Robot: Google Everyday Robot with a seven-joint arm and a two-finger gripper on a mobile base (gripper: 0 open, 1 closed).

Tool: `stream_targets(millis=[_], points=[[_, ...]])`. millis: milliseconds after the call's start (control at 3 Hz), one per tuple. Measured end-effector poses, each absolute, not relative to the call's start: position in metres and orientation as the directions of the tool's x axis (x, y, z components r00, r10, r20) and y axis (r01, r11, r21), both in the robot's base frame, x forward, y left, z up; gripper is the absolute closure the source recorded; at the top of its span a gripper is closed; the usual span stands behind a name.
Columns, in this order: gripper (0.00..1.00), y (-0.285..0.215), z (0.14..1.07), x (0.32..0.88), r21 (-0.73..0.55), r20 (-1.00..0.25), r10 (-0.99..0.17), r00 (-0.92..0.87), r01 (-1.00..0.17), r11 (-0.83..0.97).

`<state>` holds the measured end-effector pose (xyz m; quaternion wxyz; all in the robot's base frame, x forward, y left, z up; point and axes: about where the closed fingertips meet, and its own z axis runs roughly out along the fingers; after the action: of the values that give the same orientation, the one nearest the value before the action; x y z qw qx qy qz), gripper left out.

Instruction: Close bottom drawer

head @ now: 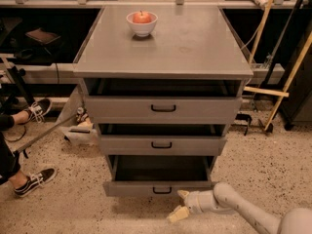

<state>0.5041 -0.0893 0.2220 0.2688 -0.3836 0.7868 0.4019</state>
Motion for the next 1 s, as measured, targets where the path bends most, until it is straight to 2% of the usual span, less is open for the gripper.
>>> stream_targets(millis=[1000], points=[[0.00, -0.057, 0.262, 0.587, 0.336, -0.842, -0.221, -0.491, -0.799, 0.498]])
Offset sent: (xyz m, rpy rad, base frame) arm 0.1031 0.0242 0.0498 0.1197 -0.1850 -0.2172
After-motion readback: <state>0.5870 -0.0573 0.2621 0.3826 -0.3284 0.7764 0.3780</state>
